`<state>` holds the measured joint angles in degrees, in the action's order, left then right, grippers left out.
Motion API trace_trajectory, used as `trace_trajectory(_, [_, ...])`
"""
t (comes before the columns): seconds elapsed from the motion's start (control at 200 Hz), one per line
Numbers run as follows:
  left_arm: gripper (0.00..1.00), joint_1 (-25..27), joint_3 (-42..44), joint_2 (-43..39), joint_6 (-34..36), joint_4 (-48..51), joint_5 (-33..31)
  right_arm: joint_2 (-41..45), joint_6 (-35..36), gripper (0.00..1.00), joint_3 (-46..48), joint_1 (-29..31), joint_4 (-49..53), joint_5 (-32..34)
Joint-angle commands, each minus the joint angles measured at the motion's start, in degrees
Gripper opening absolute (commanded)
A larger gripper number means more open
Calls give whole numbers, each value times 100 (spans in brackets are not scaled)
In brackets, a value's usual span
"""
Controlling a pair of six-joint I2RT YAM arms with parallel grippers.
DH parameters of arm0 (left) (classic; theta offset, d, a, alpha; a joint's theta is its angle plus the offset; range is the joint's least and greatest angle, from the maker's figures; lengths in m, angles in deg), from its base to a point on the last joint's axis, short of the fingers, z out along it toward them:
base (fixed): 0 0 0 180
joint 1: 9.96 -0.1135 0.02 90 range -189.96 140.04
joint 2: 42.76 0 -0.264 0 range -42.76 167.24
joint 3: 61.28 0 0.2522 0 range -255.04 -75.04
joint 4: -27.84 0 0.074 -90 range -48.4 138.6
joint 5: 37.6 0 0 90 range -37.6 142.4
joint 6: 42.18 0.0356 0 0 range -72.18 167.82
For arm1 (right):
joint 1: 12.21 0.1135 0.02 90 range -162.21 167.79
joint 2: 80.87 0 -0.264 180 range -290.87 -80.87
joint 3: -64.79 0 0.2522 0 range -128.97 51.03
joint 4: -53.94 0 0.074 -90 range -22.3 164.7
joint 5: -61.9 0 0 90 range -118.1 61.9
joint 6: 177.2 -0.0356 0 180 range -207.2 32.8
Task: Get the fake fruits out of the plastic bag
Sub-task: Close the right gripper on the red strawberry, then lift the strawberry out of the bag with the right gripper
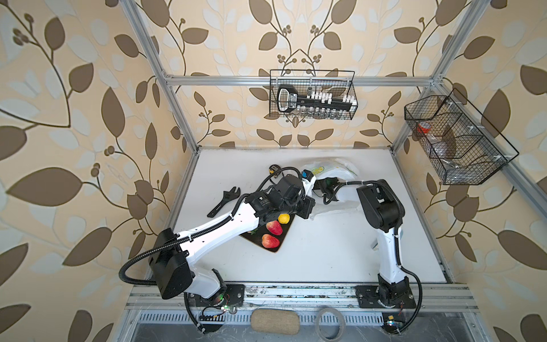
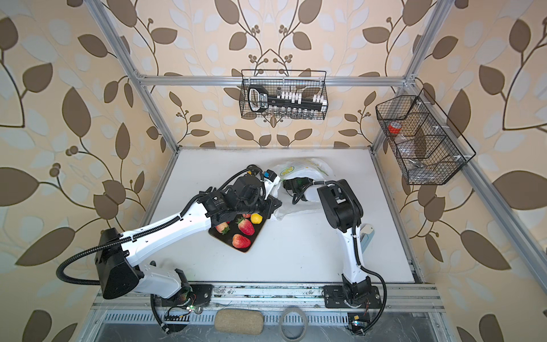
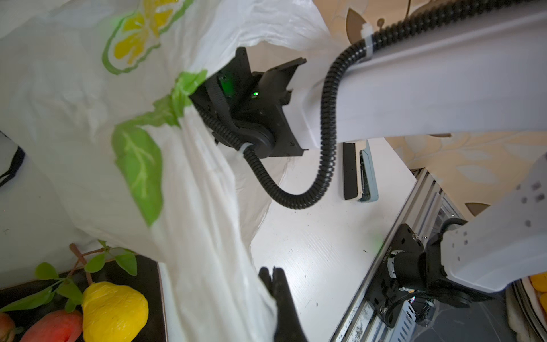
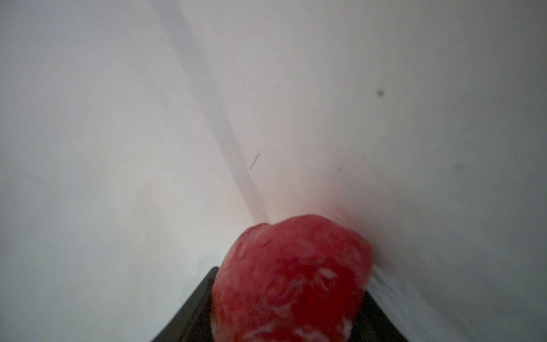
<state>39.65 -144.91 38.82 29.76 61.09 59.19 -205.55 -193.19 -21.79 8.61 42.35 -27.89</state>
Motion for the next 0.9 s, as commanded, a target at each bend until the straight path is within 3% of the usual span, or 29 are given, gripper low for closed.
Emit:
trace_trajectory(0.0, [0,67,-61,-84,-51,-146,-494,525,756,45,378,-39,-14,-192])
trace_trajectory(0.375, [0,-79,-363,404,-63,-373,-1020,2080,2549,45,1701,-150,547,-557])
trace_trajectory(0.895, [0,-731,-396,779,-110,-683,-402,3954,5146,45,2633,-211,1713,-561])
